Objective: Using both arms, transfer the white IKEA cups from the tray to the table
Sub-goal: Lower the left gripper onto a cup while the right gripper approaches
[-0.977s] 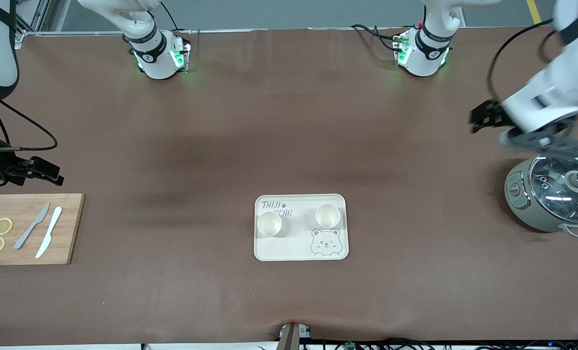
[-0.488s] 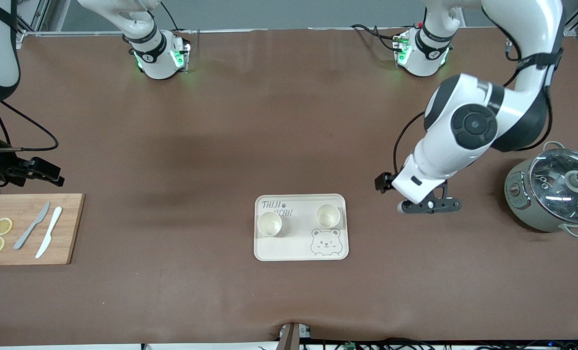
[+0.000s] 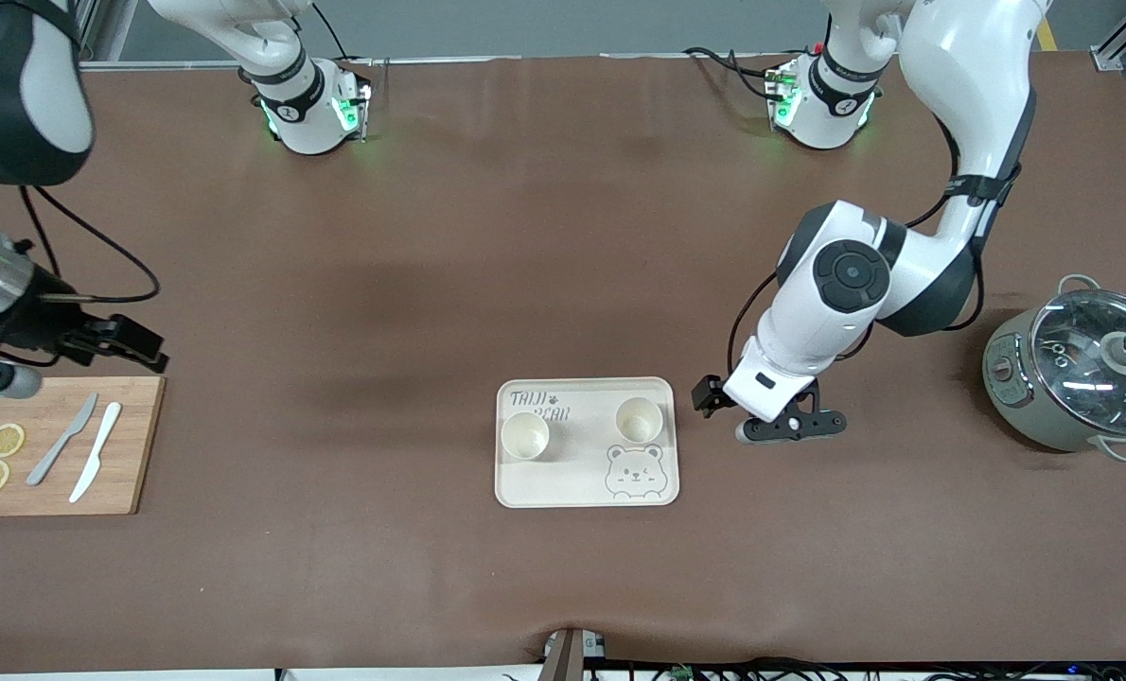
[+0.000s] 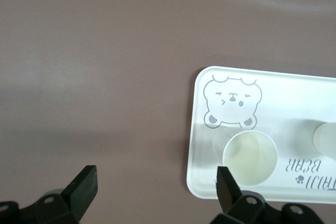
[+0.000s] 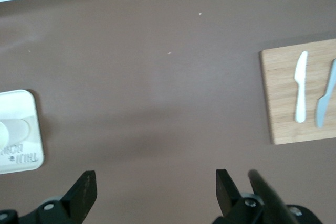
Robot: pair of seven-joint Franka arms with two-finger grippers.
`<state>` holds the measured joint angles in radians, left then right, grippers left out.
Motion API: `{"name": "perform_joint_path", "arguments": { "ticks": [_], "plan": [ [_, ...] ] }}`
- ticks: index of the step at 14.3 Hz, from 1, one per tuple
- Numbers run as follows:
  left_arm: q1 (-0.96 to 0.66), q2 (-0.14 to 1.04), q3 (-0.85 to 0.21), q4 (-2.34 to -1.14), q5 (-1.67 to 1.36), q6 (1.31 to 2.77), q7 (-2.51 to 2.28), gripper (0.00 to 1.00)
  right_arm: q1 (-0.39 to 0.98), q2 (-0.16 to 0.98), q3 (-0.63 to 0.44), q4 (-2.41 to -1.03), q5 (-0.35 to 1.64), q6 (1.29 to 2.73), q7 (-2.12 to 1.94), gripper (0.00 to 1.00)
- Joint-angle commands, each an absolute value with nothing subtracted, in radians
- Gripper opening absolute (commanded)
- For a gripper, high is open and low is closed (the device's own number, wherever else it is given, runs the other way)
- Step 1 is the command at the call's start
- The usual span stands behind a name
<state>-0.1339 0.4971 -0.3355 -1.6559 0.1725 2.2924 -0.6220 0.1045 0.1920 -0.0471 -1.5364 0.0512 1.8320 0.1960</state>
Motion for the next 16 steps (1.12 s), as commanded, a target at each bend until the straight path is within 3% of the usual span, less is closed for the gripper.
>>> {"name": "perform_joint_path", "arguments": {
  "ticks": [1,5,9,16],
  "plan": [
    [-0.129,0.514,-0.344,-1.684,0.196,2.353,-0.657,1.00,0.170,0.250,-0.051,-1.477,0.044,1.830,0.309,1.00],
    [-0.190,0.574,-0.342,-1.675,0.250,2.414,-0.766,1.00,0.259,0.337,-0.051,-1.393,0.044,1.847,0.452,1.00],
    [-0.224,0.650,-0.344,-1.661,0.446,2.468,-0.946,1.00,0.331,0.403,-0.051,-1.388,0.043,1.980,0.558,1.00],
    [-0.267,0.709,-0.342,-1.634,0.454,2.491,-0.962,1.00,0.440,0.560,-0.051,-1.361,0.041,2.135,0.673,1.00]
  ]
}}
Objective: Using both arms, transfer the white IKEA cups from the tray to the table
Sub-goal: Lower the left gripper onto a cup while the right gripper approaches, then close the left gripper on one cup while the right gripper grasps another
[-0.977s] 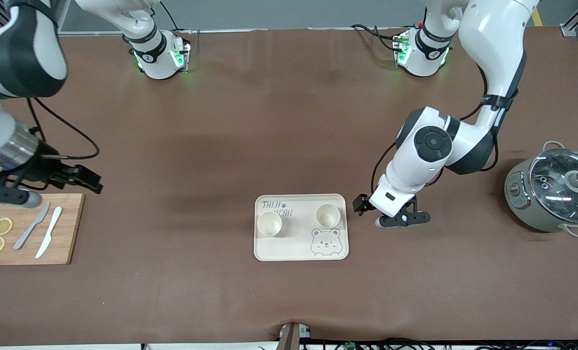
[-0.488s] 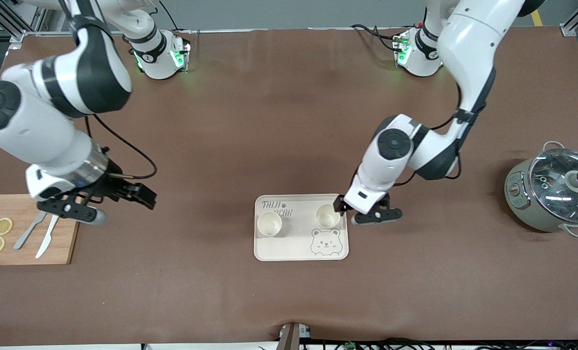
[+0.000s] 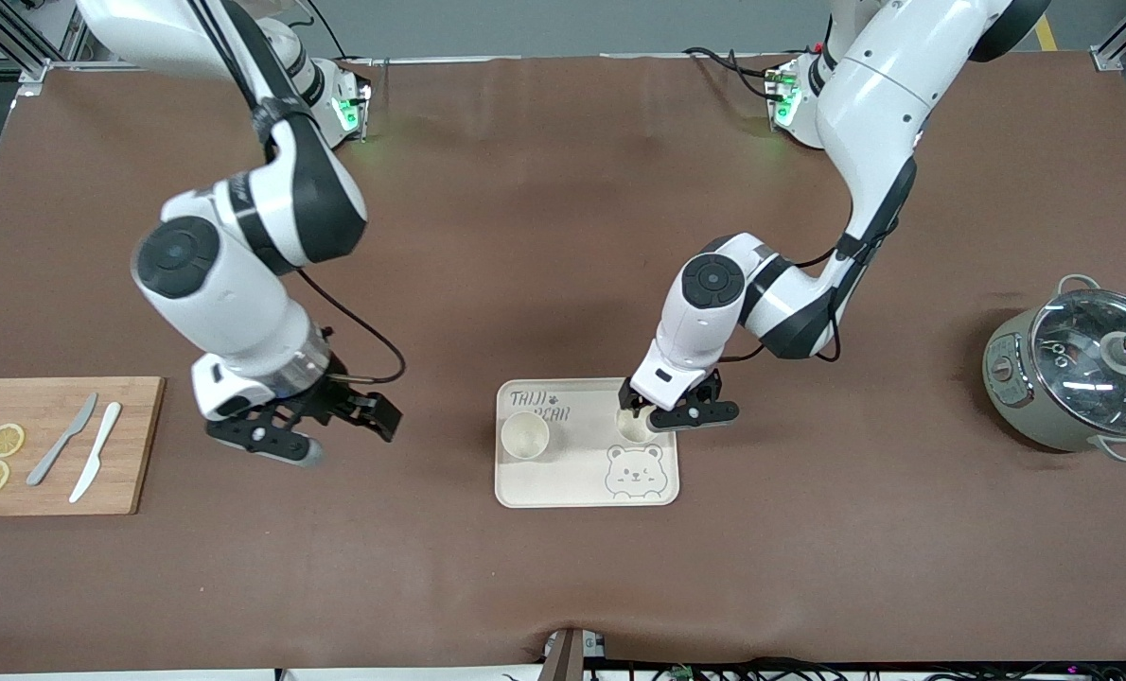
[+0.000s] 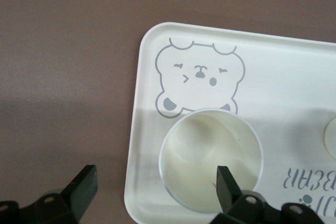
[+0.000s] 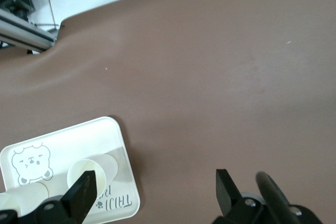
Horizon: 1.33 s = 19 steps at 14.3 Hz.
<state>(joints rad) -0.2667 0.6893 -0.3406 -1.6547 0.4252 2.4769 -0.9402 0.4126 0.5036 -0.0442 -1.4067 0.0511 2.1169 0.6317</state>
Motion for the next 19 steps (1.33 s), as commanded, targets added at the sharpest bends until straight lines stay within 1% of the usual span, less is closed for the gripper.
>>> {"name": "perform_joint_path", "arguments": {
  "ticks": [1,5,10,13,14,16,19],
  "plan": [
    [-0.267,0.716,-0.342,-1.634,0.454,2.497,-0.962,1.00,0.451,0.581,-0.051,-1.361,0.043,2.169,0.698,1.00],
    [-0.265,0.726,-0.337,-1.634,0.457,2.513,-0.962,1.00,0.515,0.672,-0.051,-1.362,0.040,2.256,0.723,1.00],
    [-0.264,0.739,-0.333,-1.634,0.460,2.530,-0.959,1.00,0.525,0.686,-0.051,-1.370,0.038,2.253,0.709,1.00],
    [-0.265,0.744,-0.333,-1.634,0.460,2.530,-0.960,1.00,0.548,0.735,-0.051,-1.368,0.032,2.264,0.716,1.00],
    [-0.265,0.747,-0.333,-1.634,0.459,2.530,-0.963,1.00,0.555,0.744,-0.051,-1.368,0.032,2.291,0.722,1.00],
    [-0.267,0.749,-0.333,-1.634,0.462,2.530,-1.006,0.01,0.560,0.758,-0.051,-1.368,0.037,2.325,0.723,1.00],
    [-0.270,0.750,-0.333,-1.634,0.486,2.530,-1.019,0.00,0.574,0.778,-0.051,-1.367,0.034,2.347,0.723,1.00]
  ]
}}
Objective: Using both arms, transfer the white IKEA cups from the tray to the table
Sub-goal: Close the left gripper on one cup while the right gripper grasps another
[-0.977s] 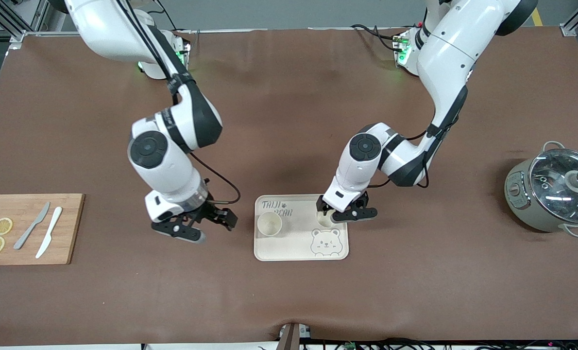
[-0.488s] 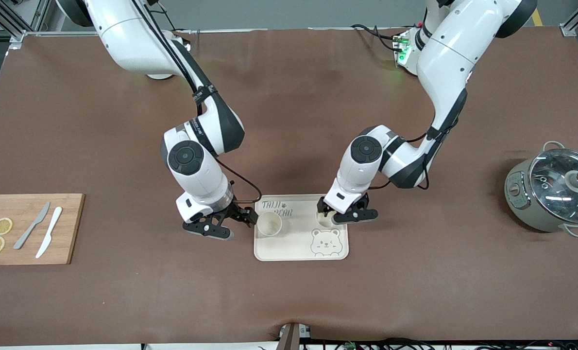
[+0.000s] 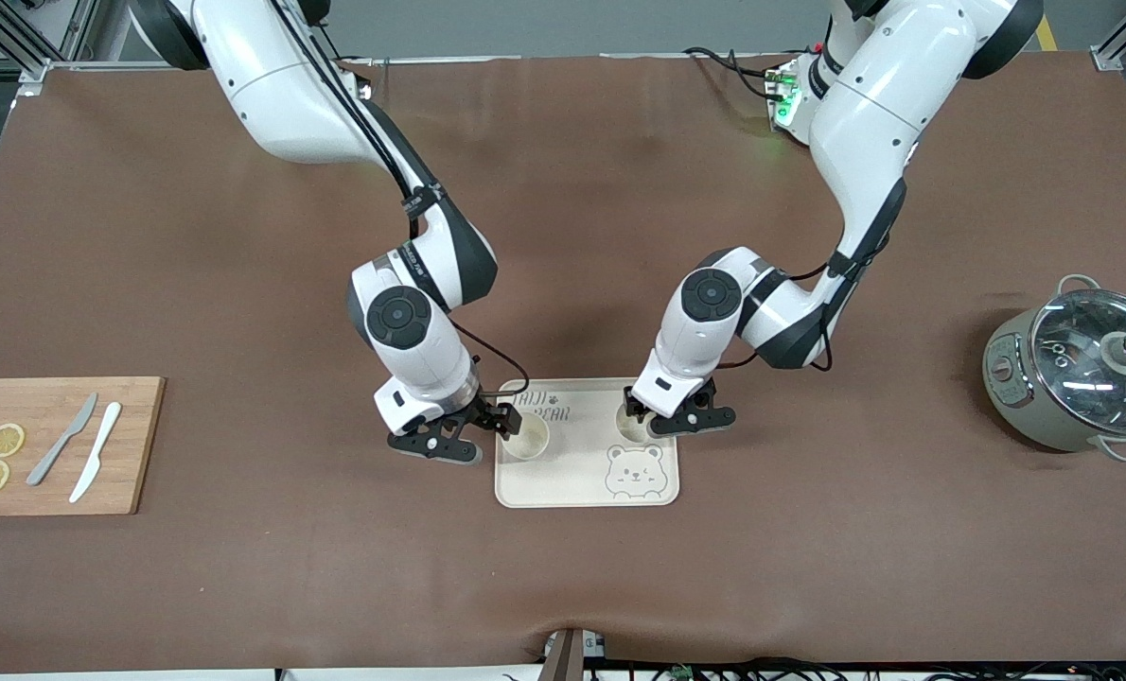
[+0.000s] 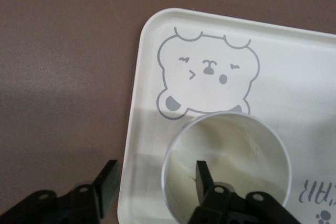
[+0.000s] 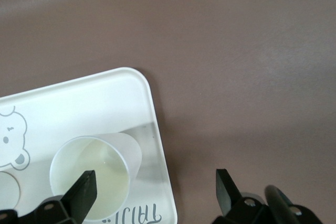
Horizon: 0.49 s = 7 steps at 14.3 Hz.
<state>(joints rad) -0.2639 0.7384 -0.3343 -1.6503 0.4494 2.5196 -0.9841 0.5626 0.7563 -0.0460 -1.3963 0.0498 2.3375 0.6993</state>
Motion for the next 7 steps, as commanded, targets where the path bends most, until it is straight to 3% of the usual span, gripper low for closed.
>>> {"name": "perform_joint_path", "arguments": {
  "ticks": [1,7],
  "plan": [
    [-0.270,0.750,-0.333,-1.634,0.486,2.530,-1.020,0.00,0.575,0.784,-0.051,-1.365,0.035,2.356,0.723,1.00],
    [-0.252,0.680,-0.334,-1.660,0.491,2.504,-1.104,0.00,0.587,0.839,-0.051,-1.364,0.038,2.460,0.724,1.00]
  ]
}}
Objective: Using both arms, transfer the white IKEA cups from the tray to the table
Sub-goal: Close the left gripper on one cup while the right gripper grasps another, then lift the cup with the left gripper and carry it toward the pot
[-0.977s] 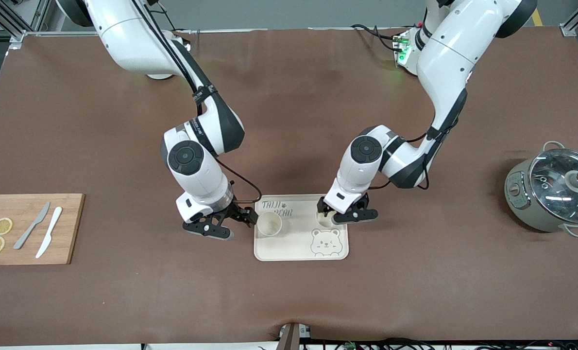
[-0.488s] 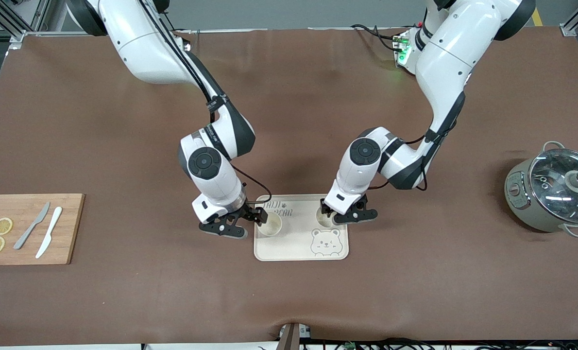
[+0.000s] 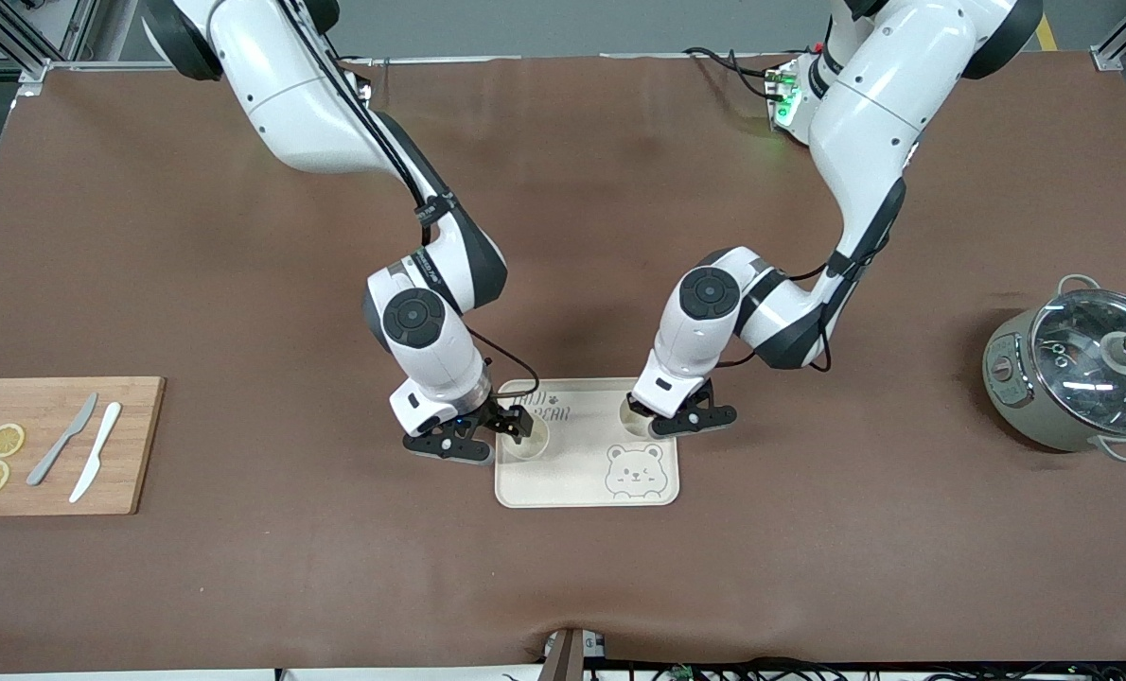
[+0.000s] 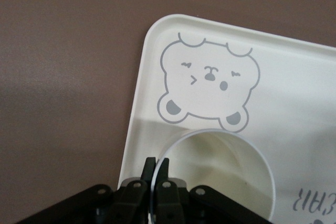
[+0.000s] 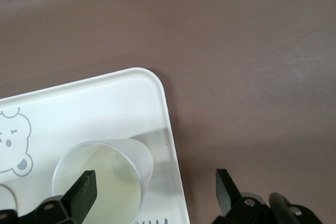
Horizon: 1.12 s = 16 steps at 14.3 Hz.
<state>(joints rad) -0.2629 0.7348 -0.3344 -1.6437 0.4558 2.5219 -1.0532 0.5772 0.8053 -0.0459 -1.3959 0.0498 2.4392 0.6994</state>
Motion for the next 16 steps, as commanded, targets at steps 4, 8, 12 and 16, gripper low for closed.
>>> {"name": "perform_joint_path", "arguments": {
  "ticks": [4,8,12,16],
  "plan": [
    [-0.224,0.545,-0.357,-1.675,0.473,2.311,-1.046,0.00,0.592,0.856,-0.051,-1.364,0.038,2.482,0.724,1.00],
    [-0.085,0.376,-0.451,-1.764,0.344,2.148,-0.806,0.00,0.597,0.865,-0.051,-1.365,0.035,2.500,0.724,1.00],
    [0.077,0.247,-0.537,-1.911,0.259,2.148,-0.608,0.00,0.603,0.873,-0.052,-1.364,0.031,2.508,0.724,1.00],
    [0.159,0.177,-0.538,-1.992,0.206,2.166,-0.474,0.00,0.603,0.873,-0.052,-1.365,0.029,2.510,0.724,1.00]
  ]
}}
